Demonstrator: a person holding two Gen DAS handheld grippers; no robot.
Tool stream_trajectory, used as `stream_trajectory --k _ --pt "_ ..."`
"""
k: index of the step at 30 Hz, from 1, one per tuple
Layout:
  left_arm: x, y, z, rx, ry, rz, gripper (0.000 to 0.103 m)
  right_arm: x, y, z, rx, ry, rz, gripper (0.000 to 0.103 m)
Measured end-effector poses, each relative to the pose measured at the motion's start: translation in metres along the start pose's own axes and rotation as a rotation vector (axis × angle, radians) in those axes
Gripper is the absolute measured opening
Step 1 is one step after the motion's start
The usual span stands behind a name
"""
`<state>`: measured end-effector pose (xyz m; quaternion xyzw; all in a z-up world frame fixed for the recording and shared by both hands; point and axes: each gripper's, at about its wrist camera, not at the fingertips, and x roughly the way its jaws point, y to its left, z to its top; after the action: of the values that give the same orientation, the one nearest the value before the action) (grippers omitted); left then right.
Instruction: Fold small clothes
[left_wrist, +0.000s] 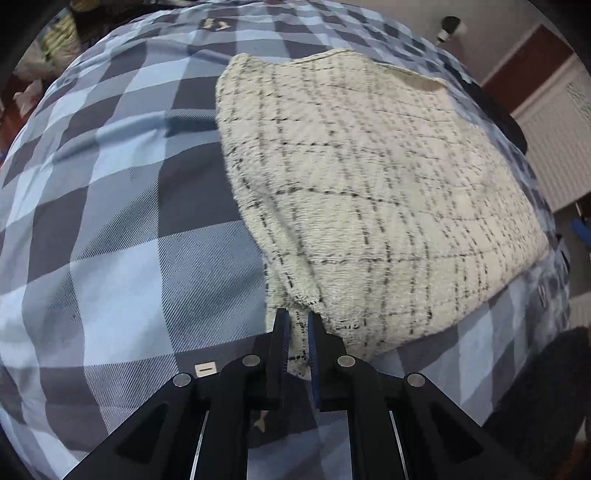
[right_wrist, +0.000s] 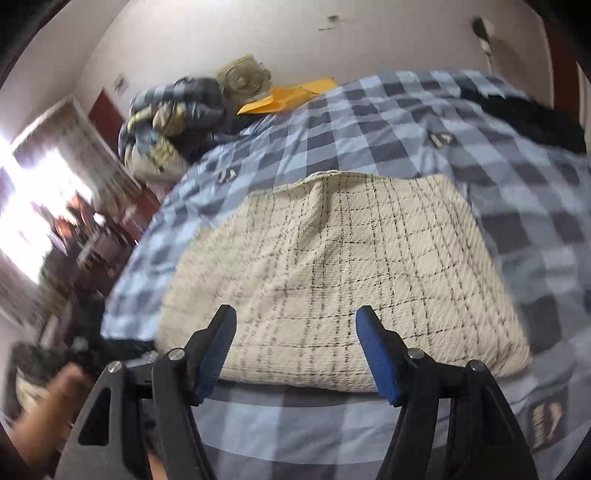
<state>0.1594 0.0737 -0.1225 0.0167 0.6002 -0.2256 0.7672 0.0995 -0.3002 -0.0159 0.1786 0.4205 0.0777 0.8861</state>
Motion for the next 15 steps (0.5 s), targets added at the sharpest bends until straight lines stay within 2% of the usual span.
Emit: stream_trajectory --k 3,7,9,11,12,15 --pt "-0.004 0.001 -0.002 0.004 0.011 -0.024 0.009 0.012 -0.004 -0.001 0.033 0.053 0.013 0.064" --pt "-0.01 0.015 -0.01 -0.049 0.031 -0.088 0.01 0.009 -0.003 -0.003 0.031 0.049 0.013 0.064" --pt "-0.007 0.024 -0.01 -0.105 0.037 -0.102 0.024 0.01 -0.002 -0.005 0.027 0.065 0.015 0.064" --pt "-0.004 0.028 -0.009 -0.144 0.028 -0.072 0.068 0.011 0.0 -0.005 0.019 0.074 0.013 0.064" --pt "-0.005 0.028 -0.008 -0.146 0.004 -0.058 0.073 0.014 0.002 -0.005 0.013 0.077 0.012 0.064" --pt "-0.006 0.023 -0.005 -0.114 -0.017 -0.035 0.074 0.015 0.006 -0.005 -0.002 0.081 0.006 0.064"
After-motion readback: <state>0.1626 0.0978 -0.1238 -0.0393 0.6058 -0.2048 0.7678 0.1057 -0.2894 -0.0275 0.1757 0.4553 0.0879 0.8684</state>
